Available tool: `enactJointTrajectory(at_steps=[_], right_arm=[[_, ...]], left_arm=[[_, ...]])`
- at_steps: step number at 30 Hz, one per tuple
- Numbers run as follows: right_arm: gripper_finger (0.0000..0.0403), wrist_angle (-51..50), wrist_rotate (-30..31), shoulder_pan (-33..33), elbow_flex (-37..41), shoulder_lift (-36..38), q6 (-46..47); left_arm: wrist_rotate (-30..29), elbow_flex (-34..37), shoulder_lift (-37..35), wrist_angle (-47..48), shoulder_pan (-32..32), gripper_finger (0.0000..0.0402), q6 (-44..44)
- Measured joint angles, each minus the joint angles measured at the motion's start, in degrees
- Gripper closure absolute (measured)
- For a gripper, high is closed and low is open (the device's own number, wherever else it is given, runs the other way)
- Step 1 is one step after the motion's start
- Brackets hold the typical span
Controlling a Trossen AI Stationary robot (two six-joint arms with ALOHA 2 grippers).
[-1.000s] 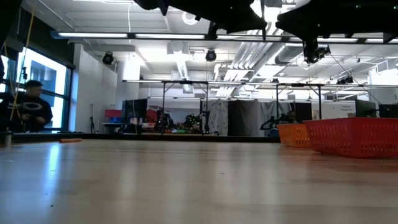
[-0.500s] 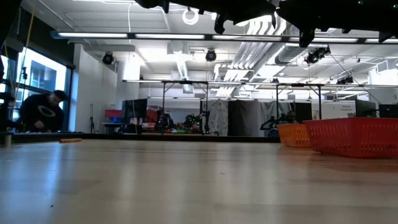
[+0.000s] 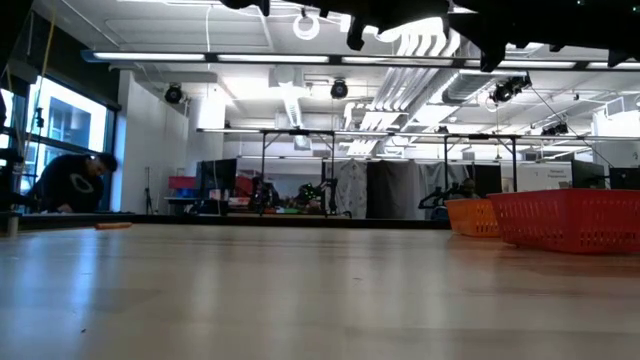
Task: Sort crayons
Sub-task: Put the gray crayon into the orange bin
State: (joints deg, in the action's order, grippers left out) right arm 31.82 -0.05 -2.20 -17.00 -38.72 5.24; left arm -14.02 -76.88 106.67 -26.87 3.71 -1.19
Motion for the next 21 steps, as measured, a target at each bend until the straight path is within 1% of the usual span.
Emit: enactJointTrajectory(at_steps=[7, 13, 21], right_arm=[[0.0247, -0.42, -1.24, 0.00, -1.82, -0.81, 1.41], [0.0247, -0.75, -2.23, 0.00, -4.68, -6.44, 2.21], [0.0247, -0.74, -2.47, 0.00, -9.90, -13.38, 0.29]], left_arm=[[-0.02, 0.00, 0.00, 0.01, 0.11, 0.0401, 0.55], [-0.02, 0.00, 0.00, 0.00, 0.10, 0.0401, 0.55], [-0.09, 0.00, 0.00, 0.51, 0.08, 0.0401, 0.46]])
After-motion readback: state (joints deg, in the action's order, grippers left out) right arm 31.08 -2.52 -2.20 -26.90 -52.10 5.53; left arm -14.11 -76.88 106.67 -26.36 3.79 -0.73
